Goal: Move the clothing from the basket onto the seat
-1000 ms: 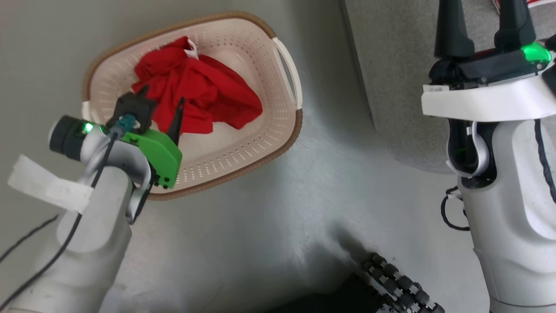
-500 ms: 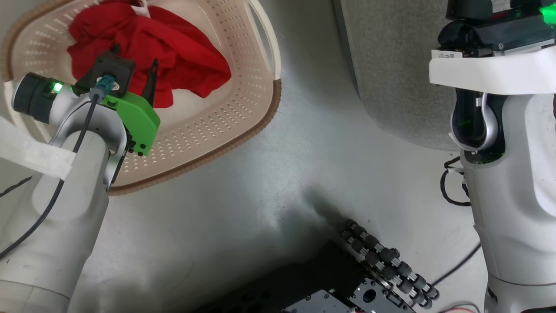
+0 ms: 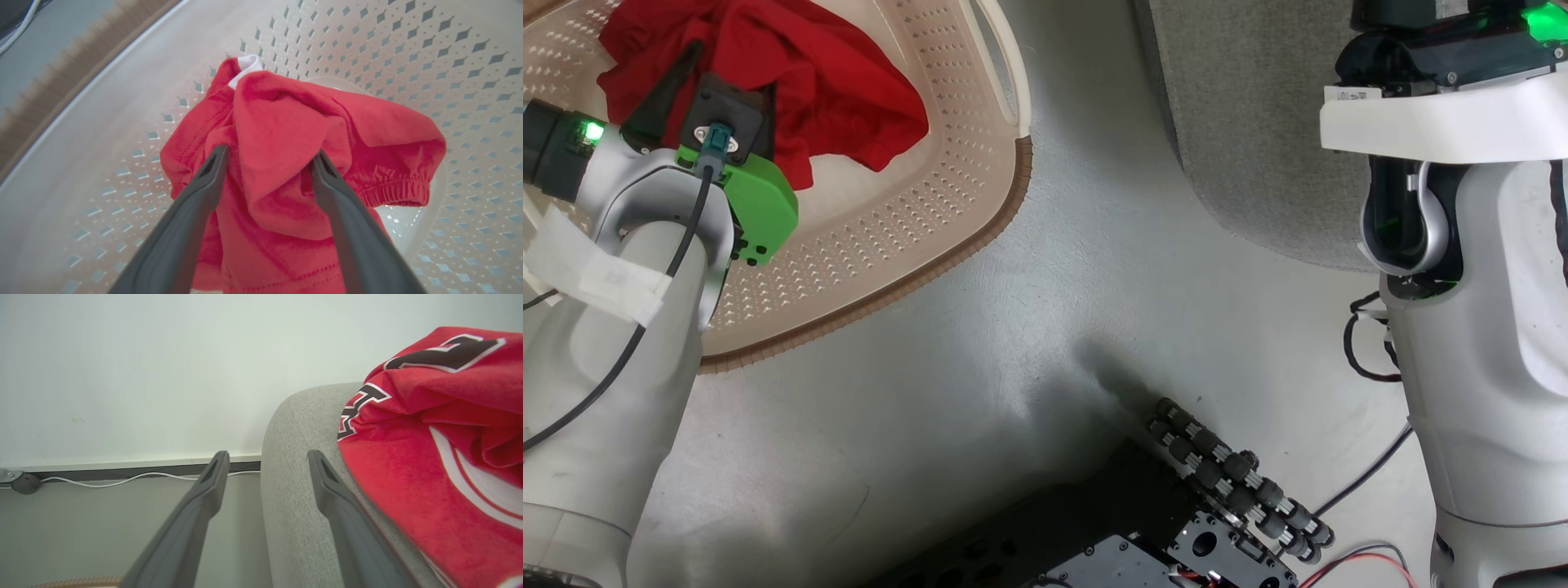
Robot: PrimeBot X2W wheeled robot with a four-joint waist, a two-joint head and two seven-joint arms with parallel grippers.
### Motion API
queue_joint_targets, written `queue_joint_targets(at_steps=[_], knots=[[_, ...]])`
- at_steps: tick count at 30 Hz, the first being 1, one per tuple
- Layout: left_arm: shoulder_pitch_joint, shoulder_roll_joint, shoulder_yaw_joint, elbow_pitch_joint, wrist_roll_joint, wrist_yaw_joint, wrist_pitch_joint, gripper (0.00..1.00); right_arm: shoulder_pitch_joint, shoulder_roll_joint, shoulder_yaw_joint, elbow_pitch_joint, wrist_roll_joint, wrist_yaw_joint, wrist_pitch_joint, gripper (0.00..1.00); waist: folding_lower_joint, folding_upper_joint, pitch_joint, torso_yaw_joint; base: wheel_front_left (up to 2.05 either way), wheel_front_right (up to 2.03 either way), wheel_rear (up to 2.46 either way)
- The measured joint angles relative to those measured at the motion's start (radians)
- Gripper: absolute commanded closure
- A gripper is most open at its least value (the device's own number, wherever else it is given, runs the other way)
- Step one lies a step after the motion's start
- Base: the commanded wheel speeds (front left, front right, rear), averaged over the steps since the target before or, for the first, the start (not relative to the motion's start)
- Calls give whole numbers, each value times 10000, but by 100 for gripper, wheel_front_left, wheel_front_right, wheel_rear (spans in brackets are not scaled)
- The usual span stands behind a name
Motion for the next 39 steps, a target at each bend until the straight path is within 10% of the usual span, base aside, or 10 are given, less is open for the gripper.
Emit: queue_joint_targets(at_steps=[2, 3, 5, 39], knots=[[-36, -21, -10, 75, 21, 96, -52, 0, -52, 2, -6, -2, 0, 0, 0, 0, 0, 0, 5, -3, 0, 0, 0], [-44, -40, -13, 130, 21, 127, -71, 15, -71, 4, -8, -4, 0, 0, 0, 0, 0, 0, 6, -5, 0, 0, 0], [-56, -81, -31, 255, 21, 136, -107, 100, -112, 8, -10, -4, 0, 0, -2, 0, 0, 0, 2, -10, 0, 0, 0], [603, -2146, -173, 374, -1615, -861, -1601, 100, 1146, -226, -562, 1672, -723, 313, -8, 0, -1, 0, -2946, 1325, 0, 0, 0]])
